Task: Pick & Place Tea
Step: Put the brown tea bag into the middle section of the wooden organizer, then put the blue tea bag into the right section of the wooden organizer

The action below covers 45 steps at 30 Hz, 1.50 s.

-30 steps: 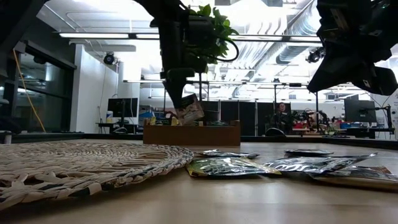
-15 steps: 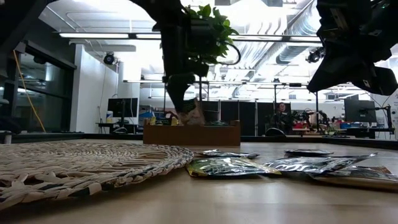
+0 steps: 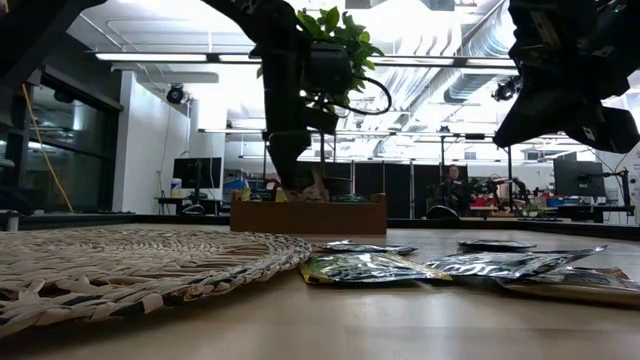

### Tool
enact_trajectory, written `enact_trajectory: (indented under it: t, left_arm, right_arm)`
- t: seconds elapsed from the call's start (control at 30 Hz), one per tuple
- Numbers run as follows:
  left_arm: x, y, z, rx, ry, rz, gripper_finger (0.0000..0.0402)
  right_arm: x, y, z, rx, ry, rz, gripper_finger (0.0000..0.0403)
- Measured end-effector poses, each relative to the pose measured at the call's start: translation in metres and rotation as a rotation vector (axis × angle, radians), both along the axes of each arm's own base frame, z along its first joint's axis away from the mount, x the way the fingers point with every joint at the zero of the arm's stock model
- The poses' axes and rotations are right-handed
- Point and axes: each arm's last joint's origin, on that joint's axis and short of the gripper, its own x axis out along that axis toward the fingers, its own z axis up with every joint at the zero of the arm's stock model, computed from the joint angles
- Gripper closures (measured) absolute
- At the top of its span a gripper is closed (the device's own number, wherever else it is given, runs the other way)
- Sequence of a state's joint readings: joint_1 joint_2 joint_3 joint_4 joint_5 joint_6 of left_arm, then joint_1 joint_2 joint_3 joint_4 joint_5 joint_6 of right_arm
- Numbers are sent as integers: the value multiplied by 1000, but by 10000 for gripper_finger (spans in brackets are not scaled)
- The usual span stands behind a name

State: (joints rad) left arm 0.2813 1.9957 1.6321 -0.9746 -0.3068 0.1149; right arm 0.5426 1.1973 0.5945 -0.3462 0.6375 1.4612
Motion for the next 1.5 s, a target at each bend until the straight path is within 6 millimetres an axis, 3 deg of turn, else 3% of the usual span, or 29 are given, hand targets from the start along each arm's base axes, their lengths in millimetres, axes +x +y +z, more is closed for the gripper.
enact_trajectory:
  t: [0.37, 0.53, 0.77, 0.9, 1.33, 1.5]
  left_arm:
    - [-1, 3, 1, 108, 41, -1, 231]
    - [-5, 0, 9, 74, 11, 43, 206]
    - [-7, -22, 20, -60, -57, 66, 261]
    - [-3, -47, 28, -101, -104, 33, 303]
    - [8, -130, 18, -198, -194, 20, 392]
    - [18, -164, 18, -267, -346, -20, 399]
  right_arm:
    - [0, 0, 0, 4, 2, 3, 402]
    - [0, 0, 0, 7, 7, 10, 402]
    - [0, 1, 0, -26, 13, 46, 402]
    - [2, 2, 1, -43, 5, 71, 402]
    - [0, 1, 0, -74, 48, 122, 402]
    - [-5, -1, -4, -81, 123, 141, 402]
